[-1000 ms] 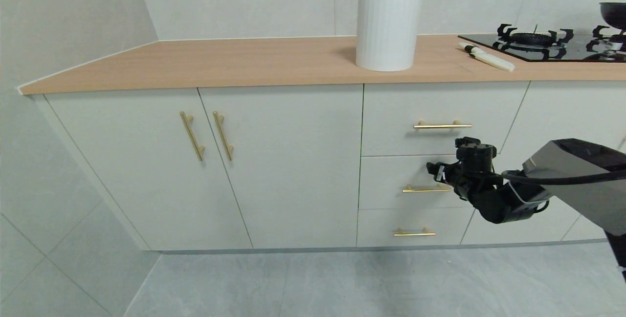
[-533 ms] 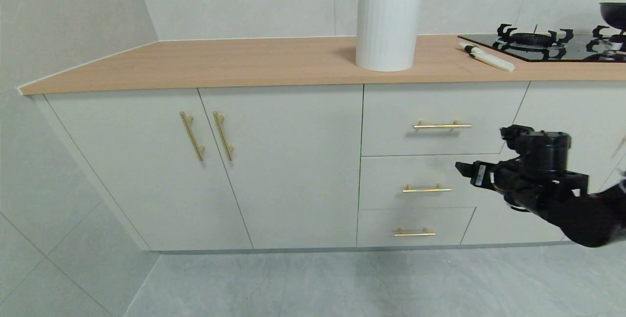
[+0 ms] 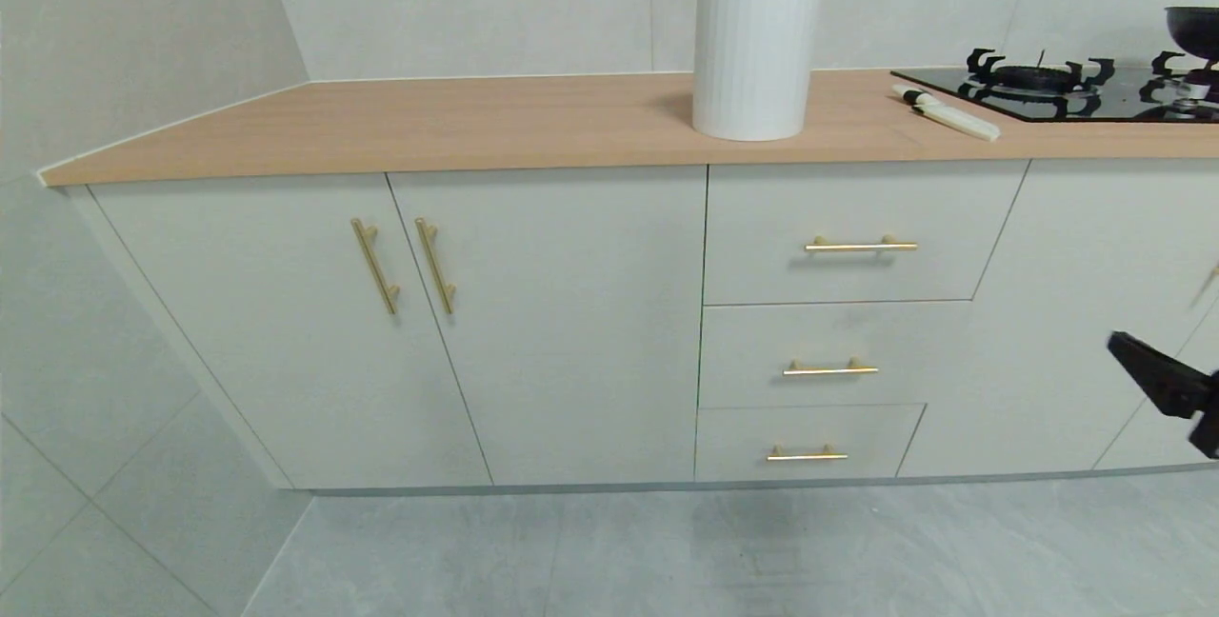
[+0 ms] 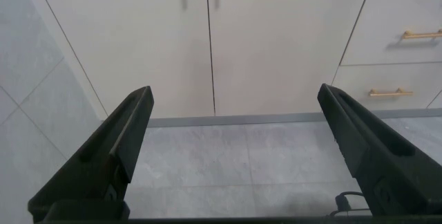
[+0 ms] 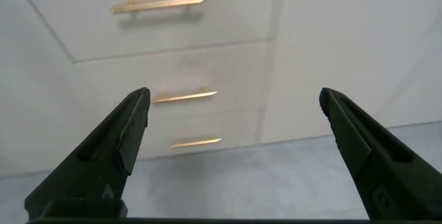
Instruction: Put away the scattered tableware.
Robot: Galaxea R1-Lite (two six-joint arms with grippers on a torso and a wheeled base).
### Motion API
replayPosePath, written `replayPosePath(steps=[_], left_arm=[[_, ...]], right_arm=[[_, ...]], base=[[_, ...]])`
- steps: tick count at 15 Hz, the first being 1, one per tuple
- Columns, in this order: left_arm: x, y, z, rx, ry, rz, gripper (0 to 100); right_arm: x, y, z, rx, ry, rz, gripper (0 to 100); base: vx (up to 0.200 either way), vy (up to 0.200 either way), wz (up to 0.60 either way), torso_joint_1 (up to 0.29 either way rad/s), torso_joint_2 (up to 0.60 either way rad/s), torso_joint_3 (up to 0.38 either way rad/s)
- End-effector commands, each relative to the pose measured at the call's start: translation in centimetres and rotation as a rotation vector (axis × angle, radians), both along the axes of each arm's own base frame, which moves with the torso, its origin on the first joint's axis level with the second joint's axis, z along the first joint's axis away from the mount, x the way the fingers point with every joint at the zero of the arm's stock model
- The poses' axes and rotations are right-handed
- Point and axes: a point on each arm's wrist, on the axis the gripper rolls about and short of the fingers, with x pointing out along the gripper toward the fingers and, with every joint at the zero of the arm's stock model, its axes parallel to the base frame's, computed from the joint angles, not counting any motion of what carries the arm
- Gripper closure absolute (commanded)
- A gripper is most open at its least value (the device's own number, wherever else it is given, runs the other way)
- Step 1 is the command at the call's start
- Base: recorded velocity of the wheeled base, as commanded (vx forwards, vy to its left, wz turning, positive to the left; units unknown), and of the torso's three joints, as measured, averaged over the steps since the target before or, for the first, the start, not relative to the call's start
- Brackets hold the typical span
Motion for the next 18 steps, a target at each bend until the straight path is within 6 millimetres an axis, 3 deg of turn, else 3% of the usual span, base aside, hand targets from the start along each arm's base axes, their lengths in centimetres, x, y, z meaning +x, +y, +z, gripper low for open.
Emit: replayPosePath(steps=[1, 4, 8, 11, 17, 18], left_arm=[[0.0, 0.0, 0.0, 0.0, -0.001, 0.0, 0], [0.0, 0.0, 0.0, 0.002, 0.001, 0.0, 0], [0.0, 0.0, 0.0, 0.0, -0.001, 0.0, 0], [0.0, 0.0, 0.0, 0.0, 0.001, 0.0, 0], [0.0, 0.0, 0.0, 0.0, -0.001, 0.0, 0], [0.0, 0.0, 0.0, 0.0, 0.001, 0.0, 0]], right_arm=[[-8.5, -2.0, 0.1, -0.031, -0.148, -0.051, 0], [-13.7, -2.9, -2.0, -0.133, -0.161, -0.183, 0], [-17.1, -2.6, -4.6, -0.14, -0.2, -0.189, 0], [-17.3, -2.6, -5.8, -0.135, -0.208, -0.168, 0], [-15.9, -2.1, -8.8, -0.071, -0.16, 0.085, 0], [-15.4, -2.1, -10.1, -0.064, -0.114, 0.087, 0]], base=[[0.0, 0.0, 0.0, 0.0, 0.0, 0.0], [0.0, 0.0, 0.0, 0.0, 0.0, 0.0], [0.0, 0.0, 0.0, 0.0, 0.0, 0.0], [0.0, 0.0, 0.0, 0.0, 0.0, 0.0], [0.0, 0.0, 0.0, 0.0, 0.0, 0.0], [0.0, 0.0, 0.0, 0.0, 0.0, 0.0]])
